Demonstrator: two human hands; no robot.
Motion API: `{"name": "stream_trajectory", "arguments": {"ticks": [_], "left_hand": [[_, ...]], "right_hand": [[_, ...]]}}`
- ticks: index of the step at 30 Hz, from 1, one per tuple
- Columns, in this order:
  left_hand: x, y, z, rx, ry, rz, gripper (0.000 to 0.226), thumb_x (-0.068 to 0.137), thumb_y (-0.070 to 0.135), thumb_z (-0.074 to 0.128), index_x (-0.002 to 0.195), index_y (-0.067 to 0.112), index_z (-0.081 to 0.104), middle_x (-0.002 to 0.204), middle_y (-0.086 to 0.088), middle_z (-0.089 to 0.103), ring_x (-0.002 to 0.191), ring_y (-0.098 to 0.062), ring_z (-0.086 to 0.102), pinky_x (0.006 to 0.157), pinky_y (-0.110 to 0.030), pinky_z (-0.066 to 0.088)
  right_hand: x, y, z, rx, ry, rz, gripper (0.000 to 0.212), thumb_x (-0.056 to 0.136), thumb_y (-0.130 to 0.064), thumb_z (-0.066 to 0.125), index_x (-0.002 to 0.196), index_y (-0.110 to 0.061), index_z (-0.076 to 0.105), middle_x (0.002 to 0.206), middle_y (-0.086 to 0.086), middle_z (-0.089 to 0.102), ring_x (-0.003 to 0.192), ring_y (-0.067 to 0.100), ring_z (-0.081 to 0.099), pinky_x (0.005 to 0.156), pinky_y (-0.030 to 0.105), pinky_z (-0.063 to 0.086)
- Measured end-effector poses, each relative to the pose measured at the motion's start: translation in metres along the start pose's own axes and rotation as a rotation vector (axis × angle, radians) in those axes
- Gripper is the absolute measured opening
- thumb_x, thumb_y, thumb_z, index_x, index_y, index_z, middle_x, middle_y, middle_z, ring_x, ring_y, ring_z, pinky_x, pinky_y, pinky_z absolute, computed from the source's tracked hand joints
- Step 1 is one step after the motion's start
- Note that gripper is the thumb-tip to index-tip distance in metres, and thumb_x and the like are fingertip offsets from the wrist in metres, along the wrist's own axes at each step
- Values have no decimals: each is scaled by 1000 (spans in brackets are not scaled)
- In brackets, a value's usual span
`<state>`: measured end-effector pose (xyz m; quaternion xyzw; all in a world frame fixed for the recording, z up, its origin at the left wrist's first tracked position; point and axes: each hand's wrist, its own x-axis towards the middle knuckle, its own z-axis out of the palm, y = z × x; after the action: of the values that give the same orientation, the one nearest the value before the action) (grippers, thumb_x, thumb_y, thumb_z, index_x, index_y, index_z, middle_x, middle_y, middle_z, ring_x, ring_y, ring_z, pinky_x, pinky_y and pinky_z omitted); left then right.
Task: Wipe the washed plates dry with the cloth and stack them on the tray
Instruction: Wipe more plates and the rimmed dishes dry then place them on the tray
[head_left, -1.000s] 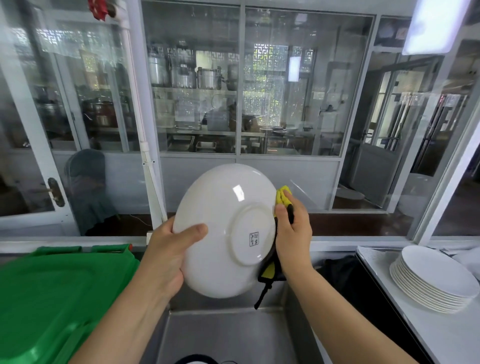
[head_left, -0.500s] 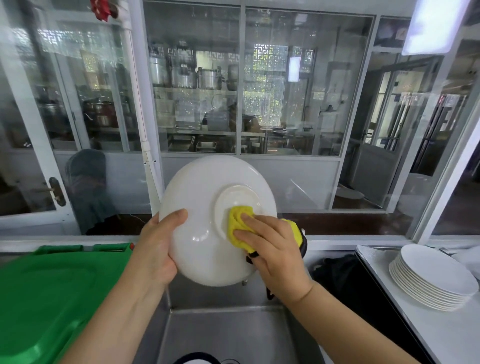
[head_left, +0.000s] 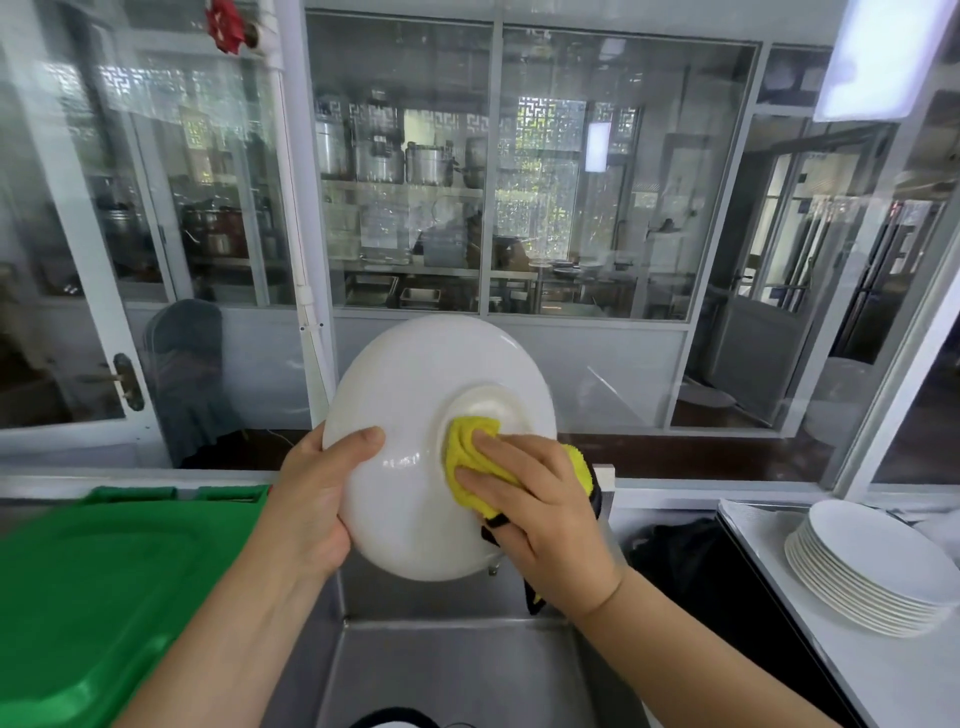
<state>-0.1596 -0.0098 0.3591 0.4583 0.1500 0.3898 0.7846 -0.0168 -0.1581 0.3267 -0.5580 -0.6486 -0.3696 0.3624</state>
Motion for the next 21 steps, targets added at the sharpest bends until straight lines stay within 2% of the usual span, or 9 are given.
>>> {"name": "stream_trajectory", "arguments": {"ticks": [3,7,9,11,14,15,17,19,21], "left_hand": [[0,3,-5,38,-12,21,46,52,5,75,97,12,67,82,-5,75,70,-19,71,56,-32,58],[-2,-3,1,134,-29,19,41,54,8,72,94,9,67,82,-8,75,70,-24,71,55,-34,57],[-7,-7,10,214,-73,13,40,50,4,78,89,7,71,83,-14,74,70,-28,70,55,-35,56],[-12,-10,18,284,-135,20,39,48,10,83,86,9,74,85,-17,74,73,-30,71,57,-35,56],[-16,-7,21,317,-161,64,42,45,22,83,86,12,75,87,-16,74,77,-30,70,66,-38,56],[-16,-5,21,319,-163,78,39,46,18,82,84,13,76,85,-15,74,75,-29,70,64,-38,56],[-16,-2,20,280,-166,69,32,47,11,79,79,10,75,80,-13,74,70,-27,70,60,-37,58],[-17,1,18,252,-169,63,46,38,16,82,83,7,72,82,-12,74,70,-26,71,62,-39,59],[-17,5,14,236,-170,86,55,33,24,81,85,9,71,85,-9,75,73,-23,72,62,-38,60]], "right_hand": [[-5,7,-7,23,-28,29,40,69,9,73,106,-7,72,130,2,48,109,26,48,95,35,43],[28,-1,-10,98,141,249,35,83,-6,64,117,-12,66,133,2,47,114,24,45,100,29,37],[53,-9,-4,114,75,207,37,87,-19,60,123,-12,63,139,11,44,124,29,42,106,35,33],[69,-12,0,93,-32,157,40,88,-30,59,124,-13,63,142,16,44,136,32,35,112,43,27],[71,-3,-5,90,-39,238,44,86,-42,60,126,-24,62,144,8,45,137,26,37,111,52,29],[70,2,-8,138,-15,290,45,84,-44,61,126,-28,61,144,4,45,134,22,41,108,50,33],[68,13,-15,327,56,416,45,82,-42,64,126,-36,57,141,-2,45,130,12,44,107,35,38],[63,24,-18,475,149,552,45,80,-34,67,122,-42,55,133,-6,49,122,3,47,103,19,37],[48,33,-17,631,236,743,42,84,-22,68,118,-42,55,124,-3,57,108,6,56,94,23,43]]}}
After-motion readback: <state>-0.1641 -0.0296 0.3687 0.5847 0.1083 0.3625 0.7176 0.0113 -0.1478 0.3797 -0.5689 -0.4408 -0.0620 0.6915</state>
